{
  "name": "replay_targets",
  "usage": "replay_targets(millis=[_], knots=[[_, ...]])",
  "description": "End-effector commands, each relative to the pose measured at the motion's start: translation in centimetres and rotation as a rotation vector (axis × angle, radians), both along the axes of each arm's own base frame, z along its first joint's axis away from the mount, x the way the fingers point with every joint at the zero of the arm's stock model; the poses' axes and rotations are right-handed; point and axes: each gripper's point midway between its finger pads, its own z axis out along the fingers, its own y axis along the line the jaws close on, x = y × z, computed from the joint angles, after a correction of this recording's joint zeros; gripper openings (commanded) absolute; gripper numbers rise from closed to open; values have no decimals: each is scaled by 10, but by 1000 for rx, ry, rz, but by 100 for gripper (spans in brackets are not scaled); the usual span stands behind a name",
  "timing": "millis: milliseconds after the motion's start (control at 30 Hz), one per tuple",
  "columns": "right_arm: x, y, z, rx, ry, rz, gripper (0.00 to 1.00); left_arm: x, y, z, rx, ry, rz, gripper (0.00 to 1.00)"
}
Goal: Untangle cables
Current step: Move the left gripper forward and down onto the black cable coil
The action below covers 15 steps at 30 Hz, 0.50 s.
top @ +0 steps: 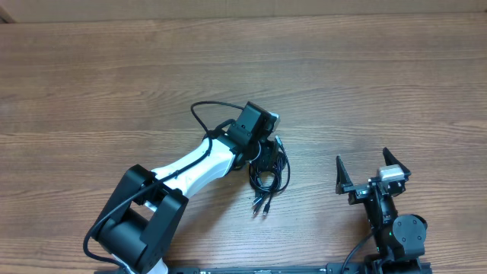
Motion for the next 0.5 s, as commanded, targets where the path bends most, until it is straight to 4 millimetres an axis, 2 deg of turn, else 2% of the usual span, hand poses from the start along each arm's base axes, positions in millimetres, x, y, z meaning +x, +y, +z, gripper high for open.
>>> replay_targets(millis=[0,133,300,467], knots=[[0,-2,-1,0,-7,-10,100,4,-4,-1,34,-52,-84,50],[0,-2,-1,0,-7,-10,100,2,-2,-3,45,-50,-103,47],[0,-2,-1,0,-7,-10,100,-9,0,-9,56,-1,-128,48],[0,-2,-1,0,-7,-10,100,-19,-7,-7,16,22,-196,47]])
